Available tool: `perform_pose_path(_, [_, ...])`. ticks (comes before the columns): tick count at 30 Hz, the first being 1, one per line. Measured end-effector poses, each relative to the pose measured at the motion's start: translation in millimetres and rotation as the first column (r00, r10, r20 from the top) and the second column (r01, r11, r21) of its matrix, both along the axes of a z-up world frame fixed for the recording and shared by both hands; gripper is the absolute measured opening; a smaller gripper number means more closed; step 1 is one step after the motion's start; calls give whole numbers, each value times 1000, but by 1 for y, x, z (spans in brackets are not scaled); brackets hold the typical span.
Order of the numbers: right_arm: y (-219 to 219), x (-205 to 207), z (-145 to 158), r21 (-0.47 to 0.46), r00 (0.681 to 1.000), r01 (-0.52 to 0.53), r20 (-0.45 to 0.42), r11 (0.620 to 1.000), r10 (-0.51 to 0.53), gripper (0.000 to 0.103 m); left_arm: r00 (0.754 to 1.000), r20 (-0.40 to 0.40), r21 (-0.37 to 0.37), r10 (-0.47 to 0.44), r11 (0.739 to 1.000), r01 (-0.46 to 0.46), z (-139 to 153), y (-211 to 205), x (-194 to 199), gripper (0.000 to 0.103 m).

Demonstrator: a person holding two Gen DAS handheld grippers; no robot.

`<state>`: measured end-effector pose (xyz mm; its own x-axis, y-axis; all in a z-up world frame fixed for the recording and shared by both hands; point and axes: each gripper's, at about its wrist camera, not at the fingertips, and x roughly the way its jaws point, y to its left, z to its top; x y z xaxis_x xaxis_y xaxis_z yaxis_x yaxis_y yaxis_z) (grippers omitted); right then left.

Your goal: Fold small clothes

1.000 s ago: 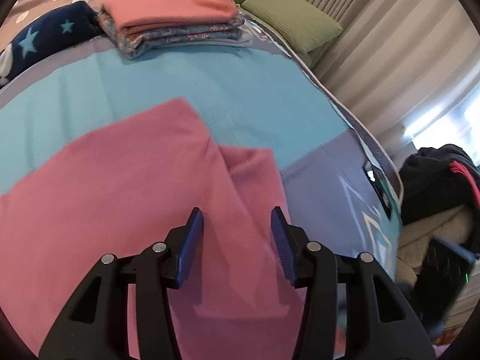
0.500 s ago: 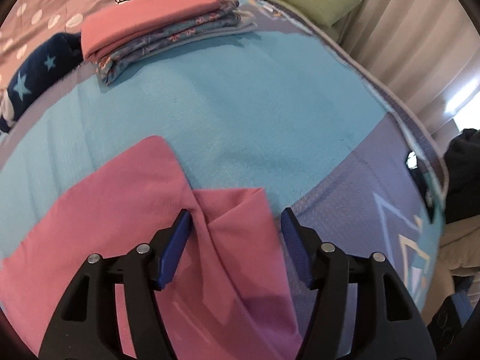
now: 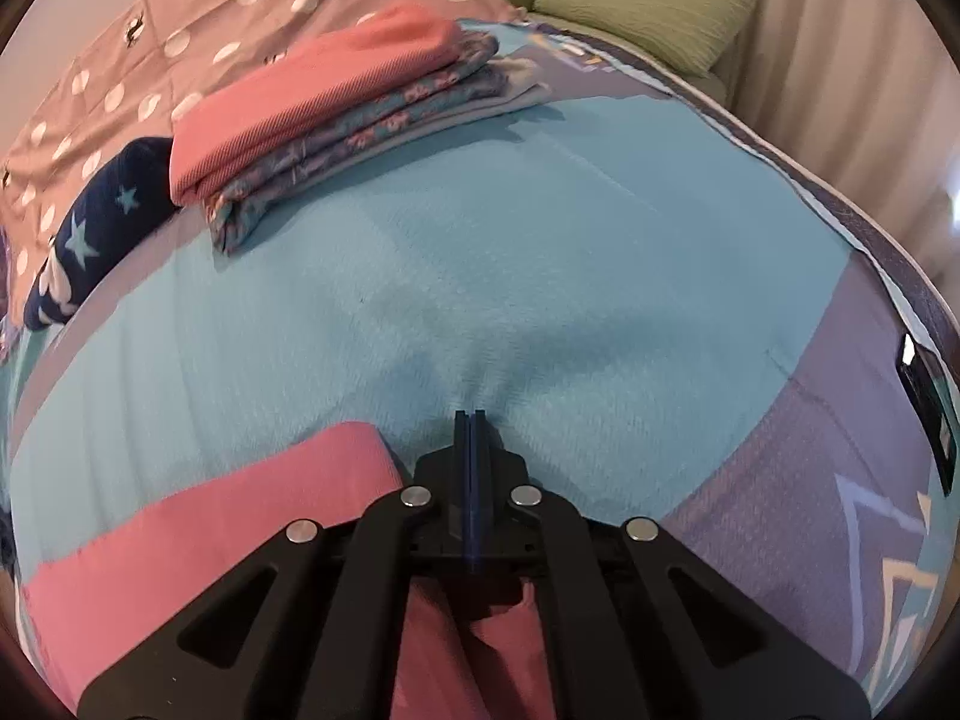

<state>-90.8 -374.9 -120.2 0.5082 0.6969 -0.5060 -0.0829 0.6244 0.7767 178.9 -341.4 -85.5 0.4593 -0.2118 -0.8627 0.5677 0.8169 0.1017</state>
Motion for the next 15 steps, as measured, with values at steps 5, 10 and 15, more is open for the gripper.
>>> perform_pose_path(5, [-4, -4, 2, 5, 1000, 16, -6, 1000, -16, 10, 997, -69, -166, 31, 985, -42, 27, 30, 10, 21])
perform_pose_path(10, [-22, -18, 17, -54, 994, 100, 48, 994, -97, 42, 995, 90, -265, 39, 964, -14, 81, 87, -24, 66])
perform_pose_path(15, [-34, -29, 34, -135, 980, 185, 102, 973, -173, 48, 985, 122, -274, 124, 958, -87, 88, 187, -67, 81])
